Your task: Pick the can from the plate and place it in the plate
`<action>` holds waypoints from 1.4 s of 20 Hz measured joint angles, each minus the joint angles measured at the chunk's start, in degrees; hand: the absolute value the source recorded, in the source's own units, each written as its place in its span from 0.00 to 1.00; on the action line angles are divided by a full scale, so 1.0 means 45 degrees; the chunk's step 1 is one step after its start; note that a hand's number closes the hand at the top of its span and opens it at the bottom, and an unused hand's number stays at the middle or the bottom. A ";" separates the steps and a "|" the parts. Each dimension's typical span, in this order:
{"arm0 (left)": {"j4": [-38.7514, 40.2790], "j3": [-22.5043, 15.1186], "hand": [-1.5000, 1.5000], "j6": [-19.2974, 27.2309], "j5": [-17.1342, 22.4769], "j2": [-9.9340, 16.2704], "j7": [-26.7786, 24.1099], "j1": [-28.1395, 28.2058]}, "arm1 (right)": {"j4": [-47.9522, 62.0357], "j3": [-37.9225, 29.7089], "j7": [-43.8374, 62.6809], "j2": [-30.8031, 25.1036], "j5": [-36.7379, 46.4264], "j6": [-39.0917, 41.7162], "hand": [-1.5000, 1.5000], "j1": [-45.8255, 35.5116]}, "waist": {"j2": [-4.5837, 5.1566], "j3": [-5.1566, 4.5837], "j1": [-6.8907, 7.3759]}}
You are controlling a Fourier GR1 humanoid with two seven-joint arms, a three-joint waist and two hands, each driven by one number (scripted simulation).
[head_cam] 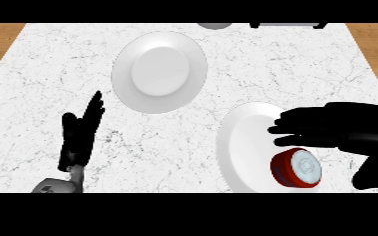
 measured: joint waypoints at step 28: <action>-0.0354 0.0812 0.50 -0.0712 -0.0697 -0.0513 0.0133 0.0377 | 0.0670 0.1217 0.0517 0.1954 0.4347 0.0543 0.00 0.0508 | -0.0006 0.0006 -0.0076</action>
